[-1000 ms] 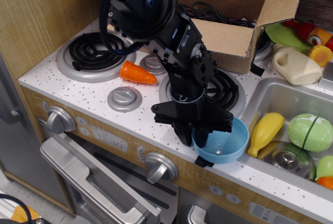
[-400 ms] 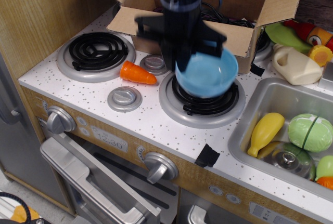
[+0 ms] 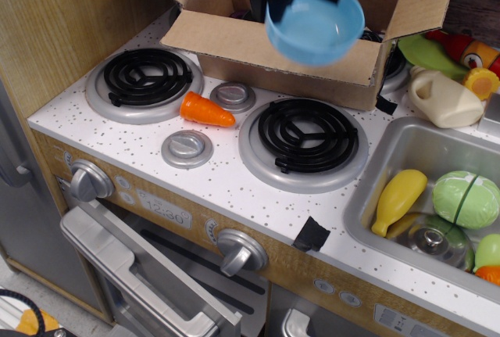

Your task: Pick up bowl and put in small4fbox

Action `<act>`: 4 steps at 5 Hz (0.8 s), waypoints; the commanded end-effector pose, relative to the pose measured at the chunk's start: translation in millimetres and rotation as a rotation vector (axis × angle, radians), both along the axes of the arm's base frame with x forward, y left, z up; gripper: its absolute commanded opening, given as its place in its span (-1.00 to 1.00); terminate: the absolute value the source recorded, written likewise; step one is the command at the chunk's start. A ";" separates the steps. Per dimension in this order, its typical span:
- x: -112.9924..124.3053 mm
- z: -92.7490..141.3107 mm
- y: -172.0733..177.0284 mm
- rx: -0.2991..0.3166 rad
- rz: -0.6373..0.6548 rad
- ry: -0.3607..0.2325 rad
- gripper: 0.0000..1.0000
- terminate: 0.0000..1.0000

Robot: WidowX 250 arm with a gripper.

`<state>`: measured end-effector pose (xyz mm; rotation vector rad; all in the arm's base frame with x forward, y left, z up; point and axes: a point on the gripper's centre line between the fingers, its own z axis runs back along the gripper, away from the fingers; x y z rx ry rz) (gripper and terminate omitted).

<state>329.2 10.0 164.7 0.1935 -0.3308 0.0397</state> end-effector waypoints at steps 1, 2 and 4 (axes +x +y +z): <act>47.4 22.4 31.8 0.097 -0.128 -0.067 -1.00 -1.00; 67.3 30.6 50.4 0.097 -0.102 -0.074 -1.00 -1.00; 85.7 34.4 68.1 0.076 -0.057 -0.105 1.00 -1.00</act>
